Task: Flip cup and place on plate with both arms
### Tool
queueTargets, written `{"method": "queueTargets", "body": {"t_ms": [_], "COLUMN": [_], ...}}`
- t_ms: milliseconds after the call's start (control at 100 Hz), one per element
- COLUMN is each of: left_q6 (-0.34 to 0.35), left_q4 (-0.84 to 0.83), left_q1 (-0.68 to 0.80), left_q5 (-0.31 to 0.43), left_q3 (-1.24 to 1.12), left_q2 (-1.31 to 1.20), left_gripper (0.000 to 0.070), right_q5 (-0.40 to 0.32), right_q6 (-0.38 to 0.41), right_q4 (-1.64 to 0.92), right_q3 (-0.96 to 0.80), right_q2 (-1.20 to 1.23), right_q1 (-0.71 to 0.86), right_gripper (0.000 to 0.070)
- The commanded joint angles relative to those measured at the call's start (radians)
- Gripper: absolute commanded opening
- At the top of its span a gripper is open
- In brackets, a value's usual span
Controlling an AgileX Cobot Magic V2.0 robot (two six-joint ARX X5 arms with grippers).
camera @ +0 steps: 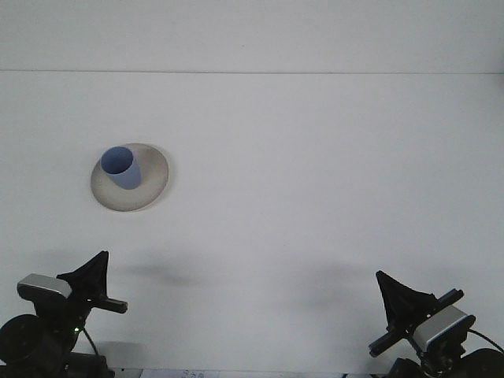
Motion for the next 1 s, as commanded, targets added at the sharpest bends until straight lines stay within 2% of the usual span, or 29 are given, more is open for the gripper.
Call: {"method": "queueTargets", "body": {"t_ms": [0,130,240,500,660,990], "left_q6": [0.116,0.13,0.13,0.13,0.105,0.105], "left_q4": [0.114,0.29,0.372,0.525,0.524,0.533], "left_q1": [0.008,0.032,0.046,0.051,0.05,0.05], "left_q5": [-0.053,-0.188,-0.238,-0.243,-0.24,-0.24], "left_q3": [-0.106,-0.315,-0.426,-0.562,-0.56,-0.56], "left_q2": [-0.035,-0.125,-0.143,-0.144,-0.144,-0.144], "left_gripper": [0.0016,0.0016,0.0016,0.0016,0.0016,0.0016], "right_q5": [0.003,0.003,0.003,0.003,0.003,0.003], "right_q6": [0.011,0.011,0.011,0.011,0.011,0.011], "right_q4": [0.013,0.013,0.013,0.013,0.013,0.013], "right_q3": [0.004,0.004,0.004,0.004,0.004,0.004], "right_q2": [0.004,0.004,0.004,0.004,0.004,0.004], "right_q1": [0.009,0.009,0.009,0.009,0.009,0.009], "right_gripper": [0.0004,0.0004,0.0004,0.0004,0.0004,0.0004]}}
